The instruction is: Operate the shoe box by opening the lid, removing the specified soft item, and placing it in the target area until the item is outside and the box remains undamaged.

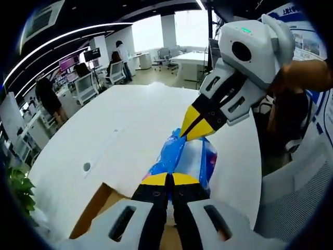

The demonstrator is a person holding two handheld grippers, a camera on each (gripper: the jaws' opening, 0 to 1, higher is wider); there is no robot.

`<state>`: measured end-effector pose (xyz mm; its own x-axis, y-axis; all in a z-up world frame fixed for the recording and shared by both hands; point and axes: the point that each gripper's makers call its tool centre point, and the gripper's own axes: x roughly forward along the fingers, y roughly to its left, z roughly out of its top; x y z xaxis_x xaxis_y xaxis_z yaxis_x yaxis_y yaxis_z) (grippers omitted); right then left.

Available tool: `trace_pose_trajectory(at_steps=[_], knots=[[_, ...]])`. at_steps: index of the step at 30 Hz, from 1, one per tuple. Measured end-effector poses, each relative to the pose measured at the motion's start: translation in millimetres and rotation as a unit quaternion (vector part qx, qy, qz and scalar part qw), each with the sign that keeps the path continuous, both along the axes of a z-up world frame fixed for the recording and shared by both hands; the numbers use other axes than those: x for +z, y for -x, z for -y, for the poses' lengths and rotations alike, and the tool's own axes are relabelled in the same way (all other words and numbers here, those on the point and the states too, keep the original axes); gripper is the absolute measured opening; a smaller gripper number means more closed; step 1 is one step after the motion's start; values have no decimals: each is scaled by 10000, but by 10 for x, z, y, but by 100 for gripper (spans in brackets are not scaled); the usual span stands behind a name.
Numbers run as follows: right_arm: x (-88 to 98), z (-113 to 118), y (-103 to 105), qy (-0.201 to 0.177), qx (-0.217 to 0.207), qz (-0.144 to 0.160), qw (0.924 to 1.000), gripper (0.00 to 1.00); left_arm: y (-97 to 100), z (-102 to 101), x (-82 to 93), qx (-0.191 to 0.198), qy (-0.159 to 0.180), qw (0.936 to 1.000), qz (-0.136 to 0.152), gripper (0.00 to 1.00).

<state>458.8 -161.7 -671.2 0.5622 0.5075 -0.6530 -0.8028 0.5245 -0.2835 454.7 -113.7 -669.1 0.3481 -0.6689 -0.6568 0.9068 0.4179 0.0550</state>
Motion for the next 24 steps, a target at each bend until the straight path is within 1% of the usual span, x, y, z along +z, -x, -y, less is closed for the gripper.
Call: trace_pose_trajectory(at_steps=[9, 17, 24], knots=[[-84, 257, -30, 90, -91, -43, 9999, 0, -8, 278, -99, -155, 19, 9998, -77, 0], [-186, 485, -54, 248, -117, -86, 9996, 0, -14, 497, -207, -278, 16, 9995, -112, 0], [-312, 705, -83, 376, -160, -146, 9991, 0, -28, 716, -325, -404, 12, 9991, -154, 0]])
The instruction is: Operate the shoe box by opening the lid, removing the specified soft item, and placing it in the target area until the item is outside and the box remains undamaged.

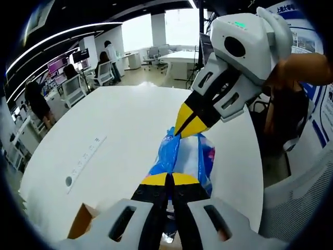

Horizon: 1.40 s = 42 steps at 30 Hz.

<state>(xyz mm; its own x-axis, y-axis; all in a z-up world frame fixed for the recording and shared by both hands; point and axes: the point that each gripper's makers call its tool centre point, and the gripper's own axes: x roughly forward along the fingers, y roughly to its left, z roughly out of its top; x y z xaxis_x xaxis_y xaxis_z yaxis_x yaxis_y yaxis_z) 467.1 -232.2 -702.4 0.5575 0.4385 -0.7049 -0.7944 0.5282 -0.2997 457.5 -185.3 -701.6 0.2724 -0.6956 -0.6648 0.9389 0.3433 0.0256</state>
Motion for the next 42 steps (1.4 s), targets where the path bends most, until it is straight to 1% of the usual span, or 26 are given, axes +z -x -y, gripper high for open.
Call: trace_pose_trajectory(at_steps=[6, 10, 21, 32, 42], knots=[[-110, 165, -31, 69, -80, -71, 9999, 0, -26, 150, -98, -65, 28, 10000, -64, 0], [-182, 258, -49, 142, -105, -121, 9998, 0, -24, 260, -193, -132, 30, 9998, -113, 0], [-362, 490, -124, 264, -171, -239, 9992, 0, -67, 485, -394, -247, 61, 9994, -236, 0], [-497, 645, -163, 470, -187, -279, 9983, 0, -160, 697, -601, -283, 99, 9990, -334, 0], [-661, 816, -221, 539, -299, -364, 9974, 0, -235, 873, -784, -309, 146, 9985, -418, 0]])
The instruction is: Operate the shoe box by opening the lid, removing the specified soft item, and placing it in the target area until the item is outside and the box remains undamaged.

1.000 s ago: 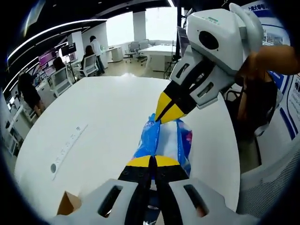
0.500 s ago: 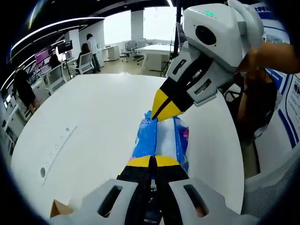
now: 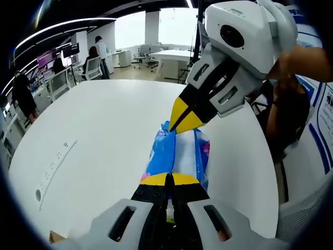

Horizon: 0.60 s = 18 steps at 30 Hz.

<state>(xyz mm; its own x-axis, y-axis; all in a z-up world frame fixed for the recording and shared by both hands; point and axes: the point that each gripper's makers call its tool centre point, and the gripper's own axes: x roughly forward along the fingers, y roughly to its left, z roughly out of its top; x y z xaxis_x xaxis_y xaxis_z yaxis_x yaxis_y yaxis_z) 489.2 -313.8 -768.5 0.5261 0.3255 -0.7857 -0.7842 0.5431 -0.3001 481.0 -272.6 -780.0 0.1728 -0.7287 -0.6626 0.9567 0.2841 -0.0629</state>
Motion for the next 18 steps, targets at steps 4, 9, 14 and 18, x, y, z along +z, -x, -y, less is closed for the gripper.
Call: trace_pose_trajectory(at_steps=[4, 9, 14, 18], knots=[[-74, 40, -9, -1, -50, -35, 10000, 0, -35, 27, -77, -11, -19, 10000, -17, 0], [-143, 89, -21, 5, -98, -81, 9999, 0, -48, 66, -137, 16, 35, 9999, -140, 0], [-194, 101, -35, 30, -134, -72, 9999, 0, -62, 76, -176, -7, 12, 9999, -102, 0], [-223, 111, -50, 13, -152, -76, 9999, 0, -63, 77, -193, 14, 19, 9999, -148, 0]])
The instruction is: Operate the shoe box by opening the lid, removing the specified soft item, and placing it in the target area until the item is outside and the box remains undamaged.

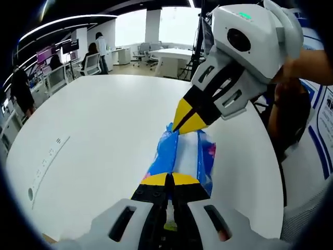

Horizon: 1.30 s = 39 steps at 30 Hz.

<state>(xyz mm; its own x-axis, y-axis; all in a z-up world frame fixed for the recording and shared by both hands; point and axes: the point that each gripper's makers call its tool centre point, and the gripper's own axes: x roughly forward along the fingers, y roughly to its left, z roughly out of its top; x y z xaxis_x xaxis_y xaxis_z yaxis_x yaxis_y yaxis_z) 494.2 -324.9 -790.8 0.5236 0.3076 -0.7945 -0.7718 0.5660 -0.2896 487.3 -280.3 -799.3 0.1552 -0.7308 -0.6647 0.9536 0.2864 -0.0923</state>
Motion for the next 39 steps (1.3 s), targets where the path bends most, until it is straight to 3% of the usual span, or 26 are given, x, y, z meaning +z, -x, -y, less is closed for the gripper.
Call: trace_pose_trajectory(at_steps=[11, 22, 39], knots=[[-10, 16, -29, -3, -93, 36, 9999, 0, -1, 23, -10, 82, 40, 9999, -52, 0], [-16, 15, -2, 45, -172, -14, 9998, 0, -27, -7, 40, 48, 1, 9999, 130, 0], [227, -62, 99, -42, -355, 59, 9993, 12, 128, -222, 255, 49, -225, 9996, 163, 7]])
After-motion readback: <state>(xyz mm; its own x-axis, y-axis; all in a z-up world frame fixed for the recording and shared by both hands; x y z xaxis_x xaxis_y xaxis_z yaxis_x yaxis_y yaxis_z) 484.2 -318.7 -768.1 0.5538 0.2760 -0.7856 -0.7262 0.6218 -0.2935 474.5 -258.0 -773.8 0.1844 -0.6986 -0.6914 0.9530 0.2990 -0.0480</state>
